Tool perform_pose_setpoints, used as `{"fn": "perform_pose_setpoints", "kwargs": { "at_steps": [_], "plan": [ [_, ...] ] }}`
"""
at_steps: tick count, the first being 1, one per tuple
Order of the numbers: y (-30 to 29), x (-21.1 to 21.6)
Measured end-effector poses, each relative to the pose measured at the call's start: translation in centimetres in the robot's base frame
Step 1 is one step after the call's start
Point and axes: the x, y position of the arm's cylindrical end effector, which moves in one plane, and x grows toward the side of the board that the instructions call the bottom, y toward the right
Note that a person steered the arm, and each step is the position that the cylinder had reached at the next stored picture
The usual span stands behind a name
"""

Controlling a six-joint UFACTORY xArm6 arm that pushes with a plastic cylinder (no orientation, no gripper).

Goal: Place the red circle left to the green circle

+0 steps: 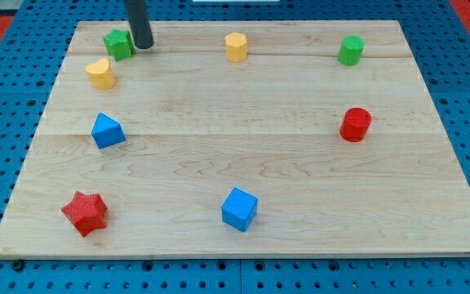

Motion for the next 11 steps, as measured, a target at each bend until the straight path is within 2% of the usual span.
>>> {"fn": "perform_pose_setpoints", "kwargs": {
  "at_steps": [1, 2, 4, 5, 6, 7, 8, 9, 11],
  "plan": [
    [4.8, 1.6],
    [7.9, 5.3],
    [12.8, 18.9],
    [17.4, 24.8],
    [23.5, 28.4],
    [33.3, 26.5],
    [37.9, 24.5],
    [37.9, 24.5],
    [32.3, 22.5]
  ]
}}
